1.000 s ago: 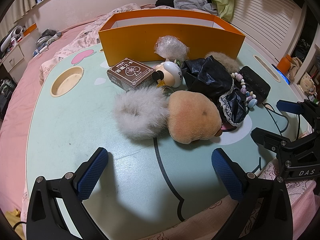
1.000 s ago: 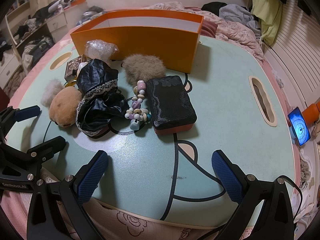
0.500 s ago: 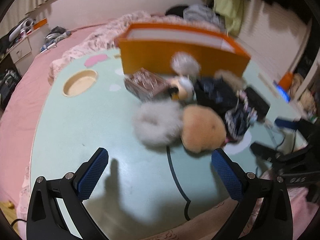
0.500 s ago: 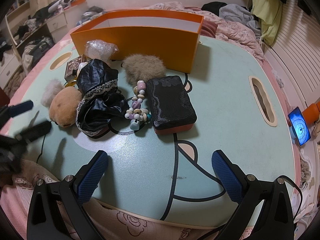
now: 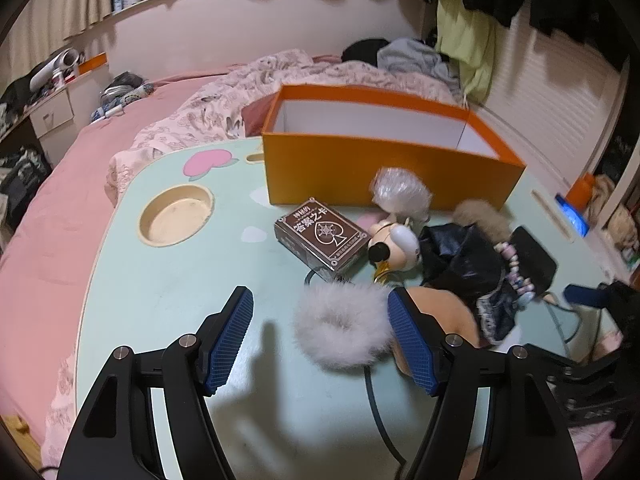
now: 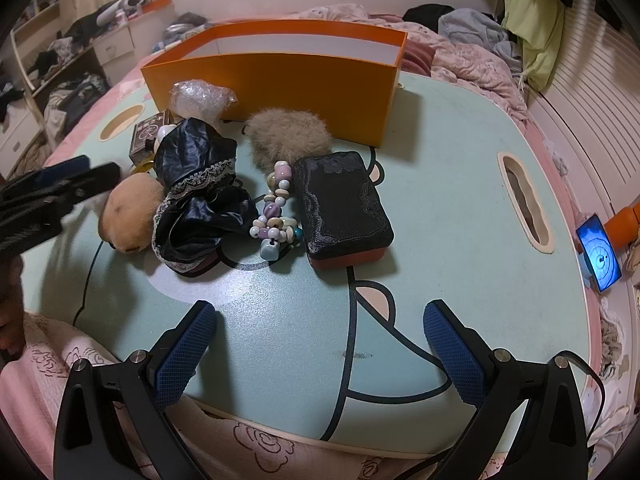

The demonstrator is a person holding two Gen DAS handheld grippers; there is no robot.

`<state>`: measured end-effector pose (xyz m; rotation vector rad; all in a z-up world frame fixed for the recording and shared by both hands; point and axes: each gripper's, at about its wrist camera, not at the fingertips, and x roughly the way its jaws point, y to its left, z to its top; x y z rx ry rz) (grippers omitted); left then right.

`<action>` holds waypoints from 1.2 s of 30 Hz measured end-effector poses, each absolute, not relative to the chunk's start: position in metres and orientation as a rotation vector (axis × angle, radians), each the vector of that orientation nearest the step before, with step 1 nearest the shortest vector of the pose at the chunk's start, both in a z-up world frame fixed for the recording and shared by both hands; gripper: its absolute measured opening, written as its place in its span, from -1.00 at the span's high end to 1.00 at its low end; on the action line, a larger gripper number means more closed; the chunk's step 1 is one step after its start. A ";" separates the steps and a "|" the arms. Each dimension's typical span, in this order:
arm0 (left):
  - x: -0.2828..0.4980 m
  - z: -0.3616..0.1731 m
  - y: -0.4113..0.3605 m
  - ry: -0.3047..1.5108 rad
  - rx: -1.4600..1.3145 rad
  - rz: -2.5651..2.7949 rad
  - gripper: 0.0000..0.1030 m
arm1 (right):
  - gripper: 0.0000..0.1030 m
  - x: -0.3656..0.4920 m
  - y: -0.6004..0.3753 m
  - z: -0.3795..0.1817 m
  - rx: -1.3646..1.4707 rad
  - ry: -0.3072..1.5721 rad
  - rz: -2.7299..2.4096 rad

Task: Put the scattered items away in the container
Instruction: 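Grasp the fluffy white pompom on the table with the left gripper, then grasp the black pouch with the right gripper while the left gripper holds the pompom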

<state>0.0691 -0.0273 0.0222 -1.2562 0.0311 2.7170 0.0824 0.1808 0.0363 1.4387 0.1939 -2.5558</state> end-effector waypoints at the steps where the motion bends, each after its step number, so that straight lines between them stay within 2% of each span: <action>1: 0.066 0.018 -0.026 0.039 -1.275 2.710 -0.30 | -1.00 0.082 0.181 0.036 1.439 0.194 -2.556; 2: 0.063 0.011 -0.025 0.033 -1.302 2.693 -0.07 | -1.00 0.083 0.181 0.036 1.439 0.194 -2.556; 3: 0.062 0.009 -0.024 0.028 -1.289 2.696 -0.04 | -1.00 0.083 0.181 0.036 1.439 0.195 -2.556; 4: 0.061 0.008 -0.024 0.038 -1.285 2.706 0.13 | -1.00 0.083 0.180 0.036 1.439 0.196 -2.556; 5: 0.062 0.007 -0.024 0.049 -1.281 2.720 0.15 | -1.00 0.083 0.181 0.036 1.439 0.194 -2.556; 14: 0.077 0.008 -0.036 -0.053 -1.208 2.795 0.15 | -1.00 0.084 0.181 0.038 1.422 0.170 -2.558; 17: 0.084 0.015 -0.038 -0.065 -1.148 2.832 0.15 | -0.94 0.085 0.186 0.041 1.401 0.118 -2.564; 22: 0.098 0.026 -0.039 -0.060 -1.028 2.880 0.15 | -0.73 0.081 0.197 0.048 1.374 0.014 -2.558; 29: 0.105 0.032 -0.035 -0.034 -0.948 2.904 0.15 | -0.52 0.060 0.212 0.066 1.307 -0.136 -2.604; 32: 0.105 0.032 -0.035 -0.030 -0.948 2.903 0.15 | -0.40 0.054 0.212 0.066 1.305 -0.113 -2.626; 36: 0.104 0.031 -0.034 -0.030 -0.953 2.902 0.15 | -0.04 0.046 0.208 0.051 1.375 -0.073 -2.573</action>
